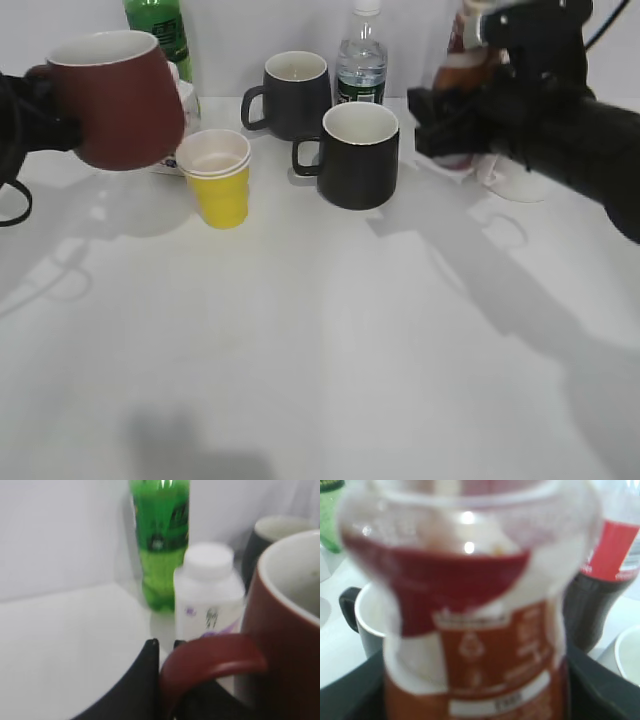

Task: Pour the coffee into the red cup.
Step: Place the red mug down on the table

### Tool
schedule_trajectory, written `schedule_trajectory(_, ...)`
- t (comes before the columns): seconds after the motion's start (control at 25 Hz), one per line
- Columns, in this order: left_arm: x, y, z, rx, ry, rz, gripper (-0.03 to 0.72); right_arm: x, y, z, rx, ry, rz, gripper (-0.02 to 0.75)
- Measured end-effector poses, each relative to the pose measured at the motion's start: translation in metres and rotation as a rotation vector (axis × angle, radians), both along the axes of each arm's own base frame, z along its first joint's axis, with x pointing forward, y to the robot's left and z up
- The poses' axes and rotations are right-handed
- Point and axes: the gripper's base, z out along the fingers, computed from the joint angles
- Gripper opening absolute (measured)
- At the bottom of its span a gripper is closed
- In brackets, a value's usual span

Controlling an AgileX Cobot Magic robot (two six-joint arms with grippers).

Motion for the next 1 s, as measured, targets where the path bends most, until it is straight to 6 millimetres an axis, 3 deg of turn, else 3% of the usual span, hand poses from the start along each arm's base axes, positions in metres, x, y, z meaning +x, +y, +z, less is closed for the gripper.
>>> schedule_trajectory(0.16,0.011,0.007,-0.018,-0.004,0.035,0.028,0.055,-0.007,-0.005,-0.012,0.014,0.056,-0.028,0.501)
schedule_trajectory(0.48,0.030,0.009,-0.061,0.014,0.049,0.060,0.055,-0.007,-0.006,-0.013,-0.002,0.055,-0.031,0.501)
schedule_trajectory(1.0,0.041,0.013,-0.100,0.104,0.018,0.097,0.055,-0.007,-0.006,-0.012,-0.003,0.044,-0.030,0.501)
